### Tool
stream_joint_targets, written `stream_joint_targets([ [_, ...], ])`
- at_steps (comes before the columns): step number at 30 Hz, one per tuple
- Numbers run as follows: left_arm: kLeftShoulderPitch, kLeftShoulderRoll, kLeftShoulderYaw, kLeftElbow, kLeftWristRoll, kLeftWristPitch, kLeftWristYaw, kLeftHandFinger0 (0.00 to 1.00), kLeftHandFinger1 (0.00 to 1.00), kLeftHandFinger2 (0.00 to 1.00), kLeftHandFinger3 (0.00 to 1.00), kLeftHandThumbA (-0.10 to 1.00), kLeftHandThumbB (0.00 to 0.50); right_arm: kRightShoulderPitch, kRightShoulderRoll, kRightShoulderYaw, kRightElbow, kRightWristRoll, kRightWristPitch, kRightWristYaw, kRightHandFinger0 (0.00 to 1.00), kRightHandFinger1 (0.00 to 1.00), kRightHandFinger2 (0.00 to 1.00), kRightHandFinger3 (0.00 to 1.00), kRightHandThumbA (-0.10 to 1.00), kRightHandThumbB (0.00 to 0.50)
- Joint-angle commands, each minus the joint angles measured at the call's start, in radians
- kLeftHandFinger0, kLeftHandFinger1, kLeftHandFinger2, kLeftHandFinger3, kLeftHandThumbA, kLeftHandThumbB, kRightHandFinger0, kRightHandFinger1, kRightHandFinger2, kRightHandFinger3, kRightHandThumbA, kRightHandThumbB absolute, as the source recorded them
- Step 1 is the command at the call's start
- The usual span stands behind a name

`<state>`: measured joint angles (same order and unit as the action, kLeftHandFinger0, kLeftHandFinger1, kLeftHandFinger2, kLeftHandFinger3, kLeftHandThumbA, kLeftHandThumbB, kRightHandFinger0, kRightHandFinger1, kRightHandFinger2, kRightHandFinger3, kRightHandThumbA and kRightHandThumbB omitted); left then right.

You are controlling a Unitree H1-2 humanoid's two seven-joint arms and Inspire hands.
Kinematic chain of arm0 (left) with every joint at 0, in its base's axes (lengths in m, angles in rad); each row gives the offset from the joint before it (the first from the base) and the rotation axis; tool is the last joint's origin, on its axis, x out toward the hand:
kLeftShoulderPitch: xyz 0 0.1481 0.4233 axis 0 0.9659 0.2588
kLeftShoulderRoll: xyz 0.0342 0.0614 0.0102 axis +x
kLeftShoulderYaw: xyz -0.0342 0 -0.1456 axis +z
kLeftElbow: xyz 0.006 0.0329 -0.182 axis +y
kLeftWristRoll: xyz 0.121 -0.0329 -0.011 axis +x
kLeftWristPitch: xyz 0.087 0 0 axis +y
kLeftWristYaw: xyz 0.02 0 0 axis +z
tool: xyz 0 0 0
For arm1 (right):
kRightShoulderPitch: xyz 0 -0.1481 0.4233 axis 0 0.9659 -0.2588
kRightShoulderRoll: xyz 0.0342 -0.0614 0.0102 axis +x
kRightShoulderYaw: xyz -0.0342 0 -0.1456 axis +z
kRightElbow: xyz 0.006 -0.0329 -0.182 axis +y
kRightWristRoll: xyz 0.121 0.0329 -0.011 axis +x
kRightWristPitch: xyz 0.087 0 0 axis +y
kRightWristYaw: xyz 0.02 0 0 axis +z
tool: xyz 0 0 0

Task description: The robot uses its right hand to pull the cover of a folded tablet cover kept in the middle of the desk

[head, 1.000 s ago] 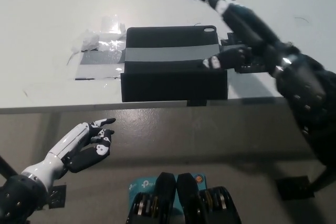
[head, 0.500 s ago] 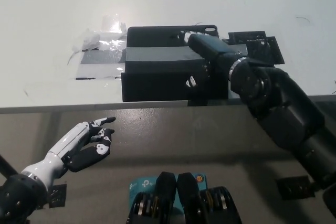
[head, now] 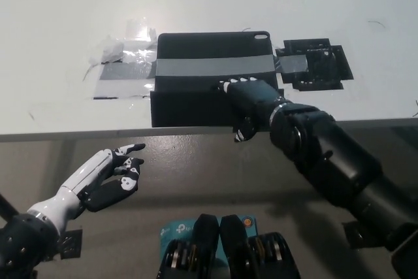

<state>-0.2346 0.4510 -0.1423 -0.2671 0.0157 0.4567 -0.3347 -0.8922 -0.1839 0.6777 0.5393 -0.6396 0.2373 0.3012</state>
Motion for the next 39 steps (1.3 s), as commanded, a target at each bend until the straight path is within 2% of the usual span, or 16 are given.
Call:
stream_joint_targets([
  [1, -0.027, 0.016, 0.019, -0.017, 0.006, 0.013, -0.015, 0.84, 0.89, 1.00, 1.00, 1.00, 0.050, 0.007, -0.001, 0.011, -0.077, -0.056, 0.048, 0.044, 1.00, 1.00, 1.00, 0.97, 1.00, 0.500],
  [4, -0.029, 0.015, 0.019, -0.013, 0.006, 0.013, -0.016, 0.84, 0.88, 1.00, 1.00, 1.00, 0.040, 0.050, -0.015, -0.013, -0.167, -0.050, 0.090, 0.067, 1.00, 1.00, 0.89, 0.75, 1.00, 0.479],
  [5, -0.030, 0.015, 0.019, -0.011, 0.007, 0.013, -0.016, 0.84, 0.88, 1.00, 1.00, 1.00, 0.044, 0.063, -0.015, -0.026, -0.183, -0.046, 0.085, 0.051, 0.90, 0.92, 0.82, 0.62, 1.00, 0.460],
  [9, -0.040, 0.023, 0.026, -0.005, 0.004, 0.013, -0.019, 0.84, 0.88, 1.00, 1.00, 1.00, 0.052, 0.083, -0.005, -0.083, -0.224, -0.030, 0.082, 0.021, 0.82, 0.89, 0.74, 0.45, 1.00, 0.429],
  [10, -0.042, 0.025, 0.024, -0.005, 0.008, 0.013, -0.021, 0.84, 0.88, 1.00, 1.00, 1.00, 0.044, 0.096, 0.002, -0.116, -0.242, -0.002, 0.088, 0.020, 0.77, 0.82, 0.70, 0.42, 1.00, 0.417],
  [12, -0.042, 0.025, 0.024, -0.005, 0.009, 0.013, -0.021, 0.84, 0.88, 1.00, 1.00, 1.00, 0.048, 0.103, 0.001, -0.127, -0.258, -0.006, 0.089, 0.030, 0.60, 0.67, 0.61, 0.37, 1.00, 0.408],
  [13, -0.041, 0.024, 0.025, -0.005, 0.009, 0.013, -0.020, 0.84, 0.88, 1.00, 1.00, 1.00, 0.048, 0.106, 0.001, -0.133, -0.262, -0.007, 0.088, 0.038, 0.40, 0.51, 0.50, 0.38, 1.00, 0.414],
  [14, -0.041, 0.023, 0.026, -0.006, 0.009, 0.013, -0.020, 0.84, 0.88, 1.00, 1.00, 1.00, 0.049, 0.108, 0.001, -0.137, -0.263, -0.004, 0.085, 0.040, 0.32, 0.46, 0.47, 0.38, 1.00, 0.415],
  [15, -0.041, 0.023, 0.026, -0.007, 0.009, 0.013, -0.020, 0.84, 0.88, 1.00, 1.00, 1.00, 0.057, 0.112, 0.002, -0.143, -0.260, 0.001, 0.078, 0.040, 0.14, 0.29, 0.33, 0.30, 1.00, 0.426],
  [17, -0.053, 0.022, 0.026, -0.001, 0.007, 0.013, -0.021, 0.82, 0.87, 1.00, 1.00, 1.00, 0.059, 0.123, 0.003, -0.157, -0.262, 0.011, 0.078, 0.045, 0.00, 0.18, 0.31, 0.31, 1.00, 0.428],
  [20, -0.056, 0.028, 0.021, -0.001, 0.012, 0.013, -0.026, 0.82, 0.87, 1.00, 1.00, 1.00, 0.053, 0.143, 0.002, -0.161, -0.273, 0.008, 0.082, 0.049, 0.00, 0.18, 0.33, 0.31, 1.00, 0.421],
  [26, -0.070, 0.031, 0.023, 0.007, 0.011, 0.013, -0.028, 0.83, 0.87, 1.00, 1.00, 1.00, 0.067, 0.198, 0.008, -0.178, -0.302, 0.014, 0.090, 0.045, 0.24, 0.37, 0.44, 0.42, 1.00, 0.363],
  [30, -0.082, 0.030, 0.023, 0.018, 0.018, 0.013, -0.028, 0.83, 0.88, 1.00, 1.00, 1.00, 0.101, 0.263, 0.013, -0.214, -0.360, 0.039, 0.104, 0.046, 0.43, 0.55, 0.61, 0.61, 1.00, 0.333],
  [31, -0.081, 0.027, 0.026, 0.019, 0.014, 0.013, -0.025, 0.83, 0.87, 1.00, 1.00, 1.00, 0.107, 0.311, 0.021, -0.241, -0.393, 0.067, 0.116, 0.039, 0.54, 0.63, 0.70, 0.76, 1.00, 0.318],
  [37, -0.084, 0.023, 0.031, 0.021, 0.010, 0.013, -0.026, 0.83, 0.87, 0.99, 1.00, 1.00, 0.090, 0.409, 0.044, -0.289, -0.477, 0.093, 0.116, 0.028, 0.53, 0.57, 0.62, 0.69, 1.00, 0.332],
  [39, -0.083, 0.022, 0.030, 0.023, 0.012, 0.013, -0.025, 0.82, 0.87, 0.99, 1.00, 1.00, 0.102, 0.455, 0.054, -0.306, -0.545, 0.100, 0.132, 0.029, 0.52, 0.55, 0.61, 0.68, 1.00, 0.301],
])
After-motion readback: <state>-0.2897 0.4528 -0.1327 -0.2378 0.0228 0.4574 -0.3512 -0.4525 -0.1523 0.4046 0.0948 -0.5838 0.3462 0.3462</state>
